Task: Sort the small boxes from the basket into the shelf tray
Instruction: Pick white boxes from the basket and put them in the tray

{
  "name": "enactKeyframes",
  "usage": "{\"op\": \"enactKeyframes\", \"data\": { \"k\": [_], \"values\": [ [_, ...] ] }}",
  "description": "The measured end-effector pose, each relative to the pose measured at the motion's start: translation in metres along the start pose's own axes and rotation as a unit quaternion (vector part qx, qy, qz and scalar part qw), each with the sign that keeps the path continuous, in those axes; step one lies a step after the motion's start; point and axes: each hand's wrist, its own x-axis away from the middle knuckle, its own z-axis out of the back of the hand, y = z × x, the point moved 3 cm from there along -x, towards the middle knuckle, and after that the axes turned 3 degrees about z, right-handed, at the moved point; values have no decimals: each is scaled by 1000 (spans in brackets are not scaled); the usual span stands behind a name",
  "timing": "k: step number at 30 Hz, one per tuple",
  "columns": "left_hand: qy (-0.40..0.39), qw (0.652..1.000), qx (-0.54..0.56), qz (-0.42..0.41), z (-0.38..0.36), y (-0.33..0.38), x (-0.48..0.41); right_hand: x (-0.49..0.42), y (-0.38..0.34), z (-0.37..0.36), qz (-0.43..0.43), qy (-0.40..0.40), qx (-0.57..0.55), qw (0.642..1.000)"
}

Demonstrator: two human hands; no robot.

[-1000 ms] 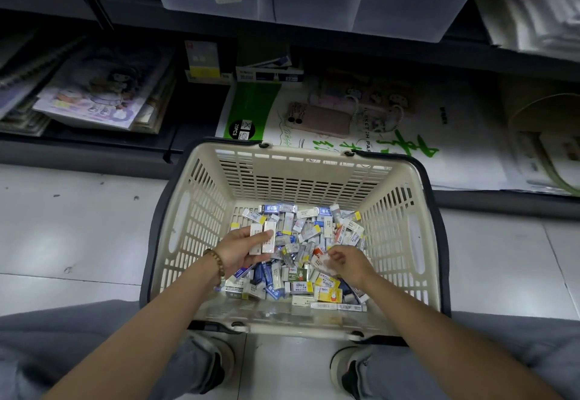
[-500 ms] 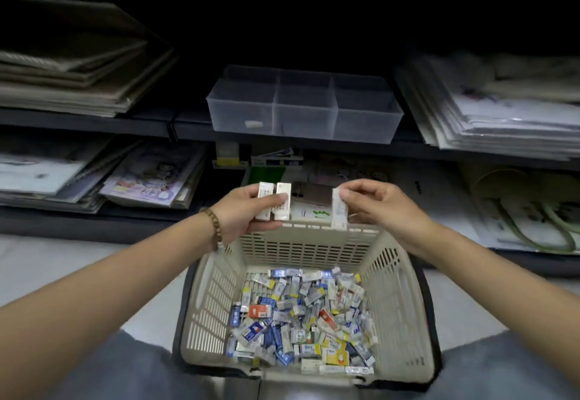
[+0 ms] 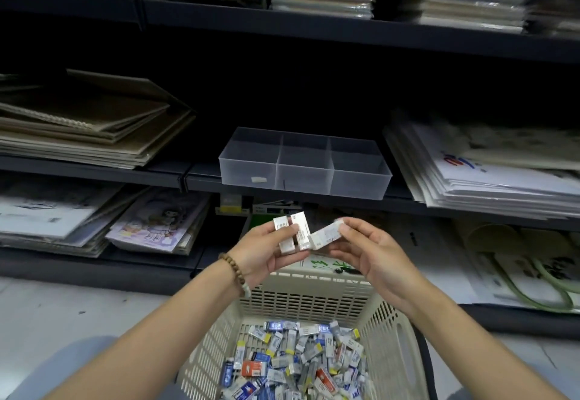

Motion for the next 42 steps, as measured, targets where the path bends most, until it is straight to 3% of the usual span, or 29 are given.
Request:
{"op": "enactKeyframes", "data": {
  "k": [9,16,23,33,37,42],
  "values": [
    [-15,997,81,-4,-1,-3,-6,-2,10,-2,0,37,38,999],
    [0,998,2,-57,-5,-13,-10,-5,25,-2,-19,83,62,995],
    [15,995,-57,-79,-4,-16,-11,-4,34,-6,-76,52,50,995],
    [2,999,49,1,-2,-7,-10,-14,16,4,-32,33,33,998],
    [48,989,-135,-43,15,1,-11,-12,2,5,-40,-68,101,992],
    [1,982,-190,-6,14,-5,-14,-11,-1,-1,-30,-103,176,978]
  ]
}}
